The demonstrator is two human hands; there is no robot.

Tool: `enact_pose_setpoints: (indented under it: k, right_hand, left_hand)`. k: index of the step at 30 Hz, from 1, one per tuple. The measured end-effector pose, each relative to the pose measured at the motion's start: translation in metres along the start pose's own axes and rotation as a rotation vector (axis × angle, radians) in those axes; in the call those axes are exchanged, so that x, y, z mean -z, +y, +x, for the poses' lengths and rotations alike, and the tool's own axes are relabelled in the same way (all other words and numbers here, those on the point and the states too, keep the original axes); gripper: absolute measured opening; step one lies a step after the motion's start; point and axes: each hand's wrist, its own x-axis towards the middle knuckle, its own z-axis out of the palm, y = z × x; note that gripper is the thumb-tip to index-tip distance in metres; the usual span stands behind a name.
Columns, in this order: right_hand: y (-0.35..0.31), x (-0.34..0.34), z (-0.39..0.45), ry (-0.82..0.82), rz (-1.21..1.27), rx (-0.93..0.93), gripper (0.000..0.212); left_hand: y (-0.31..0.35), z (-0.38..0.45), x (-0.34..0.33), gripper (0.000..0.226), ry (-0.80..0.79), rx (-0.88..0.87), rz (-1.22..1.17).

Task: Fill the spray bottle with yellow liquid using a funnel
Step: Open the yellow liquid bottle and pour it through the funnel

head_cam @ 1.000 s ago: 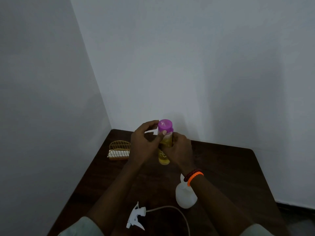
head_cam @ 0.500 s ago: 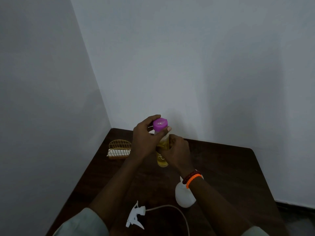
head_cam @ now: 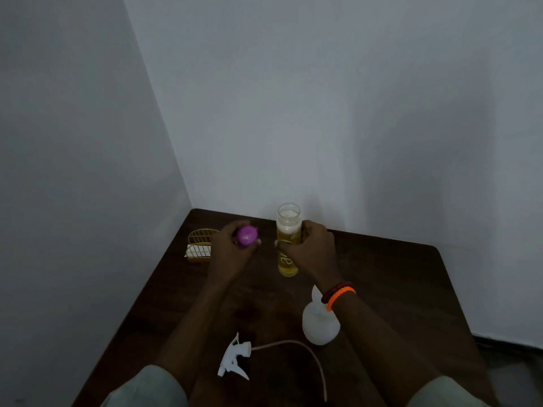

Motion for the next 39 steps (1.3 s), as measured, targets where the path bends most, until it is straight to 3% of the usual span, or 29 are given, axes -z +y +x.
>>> enact_pose_setpoints:
  k: [7,14,30,31,35,37,39]
  right_hand:
    - [0.007,0.002,0.003,-0.022,-0.003,-0.008,0.045]
    - [0.012,0.007,0.010,-0.034,0.006,-0.017,0.047]
    - [0.013,0.030,0.021,0.011,0.020,0.001,0.046]
    - [0.013,0.035,0.022,0.021,0.018,0.004,0.046]
    - [0.011,0.059,0.026,0.082,-0.001,0.014,0.049]
    - [0.015,0.074,0.028,0.111,-0.017,0.012,0.057]
    - [0.019,0.090,0.029,0.124,-0.040,0.019,0.061]
  left_hand:
    - [-0.088,-0.039,-0.033,0.059,-0.309,0.223,0.387]
    - [-0.104,-0.059,-0.056,0.056,-0.510,0.298,0.542]
    - [-0.103,-0.058,-0.064,0.070,-0.639,0.279,0.726]
    - [-0.099,-0.058,-0.066,0.065,-0.607,0.297,0.672]
    - [-0.059,-0.057,-0.068,0.012,-0.390,0.306,0.266]
    - [-0.032,-0.063,-0.063,0.004,-0.345,0.303,0.149]
    - [-0.006,-0.077,-0.059,0.017,-0.381,0.294,0.030]
